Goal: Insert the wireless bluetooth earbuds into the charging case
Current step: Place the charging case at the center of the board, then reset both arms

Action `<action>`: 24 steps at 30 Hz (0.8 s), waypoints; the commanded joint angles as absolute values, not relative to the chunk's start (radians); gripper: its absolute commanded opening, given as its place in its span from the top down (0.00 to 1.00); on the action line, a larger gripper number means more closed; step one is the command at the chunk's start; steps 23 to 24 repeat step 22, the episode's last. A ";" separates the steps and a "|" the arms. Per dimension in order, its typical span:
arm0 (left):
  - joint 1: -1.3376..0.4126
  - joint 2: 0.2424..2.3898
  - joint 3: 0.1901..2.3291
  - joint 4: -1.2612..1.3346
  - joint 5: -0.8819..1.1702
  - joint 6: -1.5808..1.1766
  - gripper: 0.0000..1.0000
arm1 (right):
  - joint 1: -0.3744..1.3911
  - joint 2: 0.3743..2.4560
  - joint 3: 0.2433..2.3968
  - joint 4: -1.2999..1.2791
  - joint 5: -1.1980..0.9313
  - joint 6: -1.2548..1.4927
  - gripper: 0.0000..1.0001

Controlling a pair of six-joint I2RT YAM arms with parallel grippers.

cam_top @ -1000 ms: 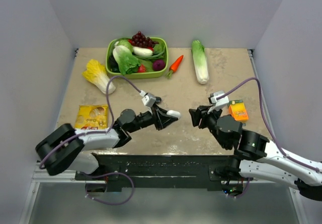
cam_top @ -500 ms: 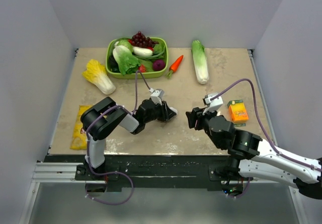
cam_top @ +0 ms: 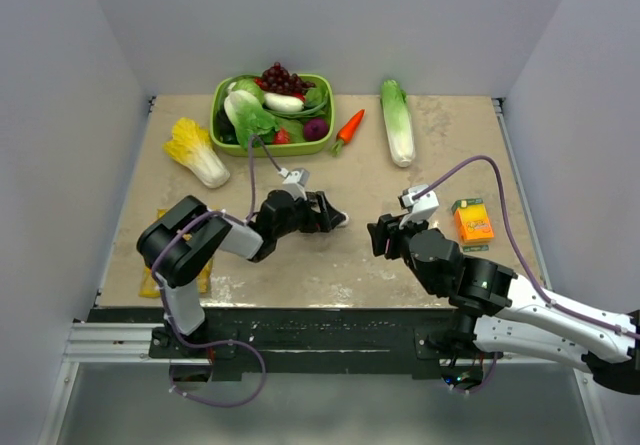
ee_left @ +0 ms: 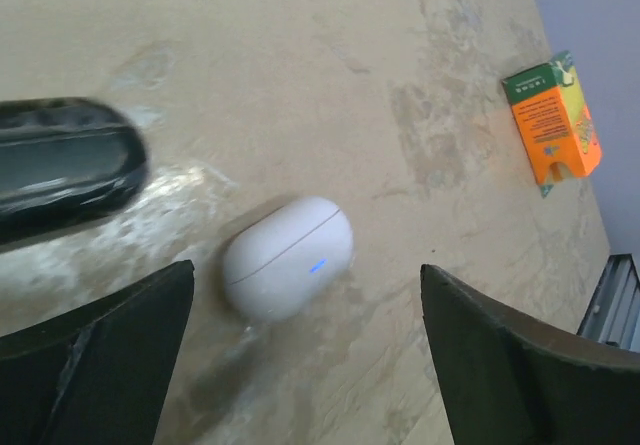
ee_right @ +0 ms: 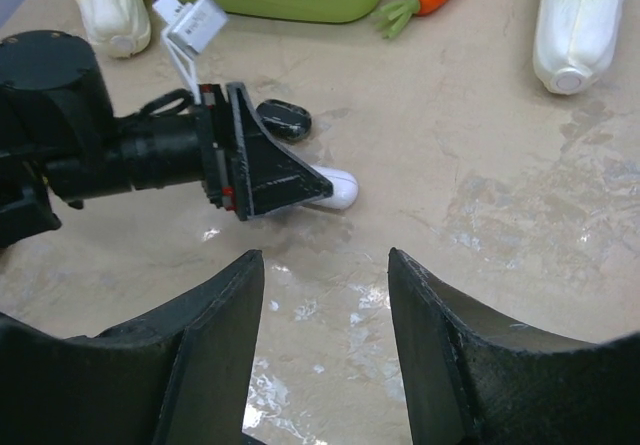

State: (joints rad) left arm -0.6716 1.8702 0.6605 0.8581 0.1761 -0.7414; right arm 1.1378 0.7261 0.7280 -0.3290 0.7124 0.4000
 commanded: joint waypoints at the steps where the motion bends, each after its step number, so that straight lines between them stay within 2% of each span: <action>1: -0.608 1.697 0.551 0.669 0.140 -0.745 0.00 | 1.138 0.712 0.738 -0.328 0.732 0.414 0.44; 2: -0.592 1.654 0.534 0.643 0.126 -0.747 0.00 | 1.138 0.706 0.735 -0.328 0.735 0.416 0.44; 5: -0.592 1.485 0.551 0.342 -0.036 -0.726 0.00 | 1.138 0.692 0.720 -0.318 0.741 0.417 0.44; 8: -0.594 1.347 0.565 0.201 -0.118 -0.752 0.00 | 1.138 0.673 0.678 -0.261 0.739 0.408 0.43; 13: -0.609 1.123 0.493 0.206 -0.182 -0.807 0.00 | 1.138 0.701 0.655 -0.189 0.776 0.429 0.36; 17: -0.612 1.086 0.497 0.106 -0.288 -0.821 0.00 | 1.138 0.796 0.696 -0.225 0.810 0.462 0.32; 20: -0.614 1.120 0.563 0.000 -0.279 -0.798 0.00 | 1.138 0.868 0.735 -0.254 0.822 0.497 0.29; 21: -0.614 1.123 0.586 -0.035 -0.279 -0.795 0.00 | 1.138 0.882 0.745 -0.287 0.828 0.512 0.13; 24: -0.612 1.111 0.594 -0.050 -0.282 -0.785 0.00 | 1.140 0.897 0.758 -0.301 0.836 0.524 0.12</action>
